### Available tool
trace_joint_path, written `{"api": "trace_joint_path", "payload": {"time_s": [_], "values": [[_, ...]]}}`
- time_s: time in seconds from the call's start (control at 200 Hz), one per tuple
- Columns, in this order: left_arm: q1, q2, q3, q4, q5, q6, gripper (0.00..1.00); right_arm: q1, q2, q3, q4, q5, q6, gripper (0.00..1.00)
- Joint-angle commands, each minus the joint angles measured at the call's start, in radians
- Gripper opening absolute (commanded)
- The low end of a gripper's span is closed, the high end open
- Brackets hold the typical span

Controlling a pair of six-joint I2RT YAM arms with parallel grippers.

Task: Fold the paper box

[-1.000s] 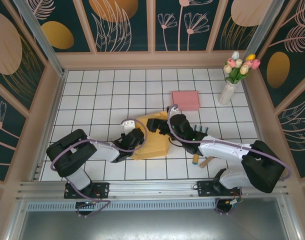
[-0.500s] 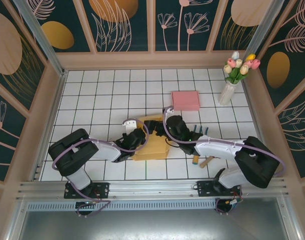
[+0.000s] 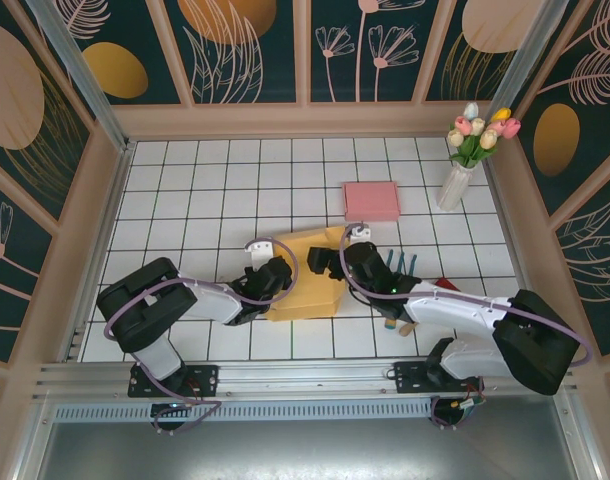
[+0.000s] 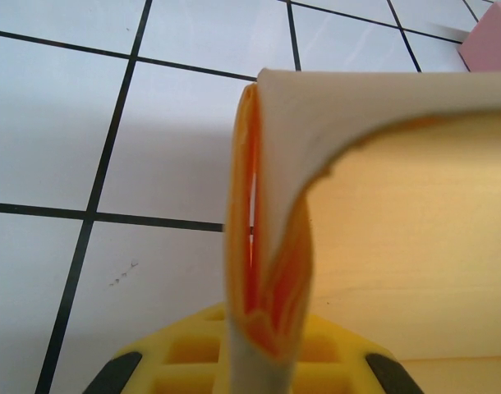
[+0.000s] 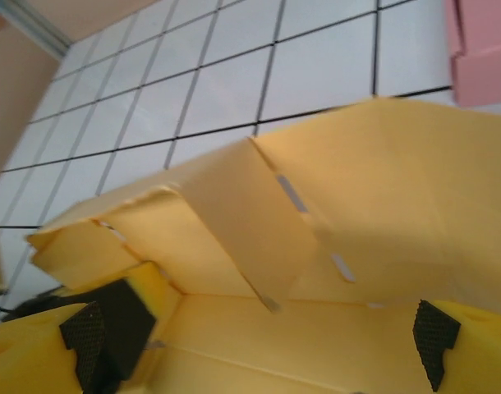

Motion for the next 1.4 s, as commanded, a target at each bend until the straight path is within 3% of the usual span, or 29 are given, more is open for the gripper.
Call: {"api": "trace_joint_path", "payload": {"time_s": [0.0, 0.841, 1.396], "values": [[-0.005, -0.01, -0.017, -0.07, -0.004, -0.01, 0.02, -0.015, -0.021, -0.031, -0.014, 0.041, -0.008, 0.99], [-0.004, 0.012, -0.023, -0.027, 0.024, -0.009, 0.02, -0.018, 0.025, -0.058, 0.268, -0.274, 0.009, 0.99], [-0.004, -0.011, -0.04, -0.022, 0.013, -0.01, 0.02, 0.01, 0.11, -0.006, 0.231, -0.271, -0.012, 0.99]]}}
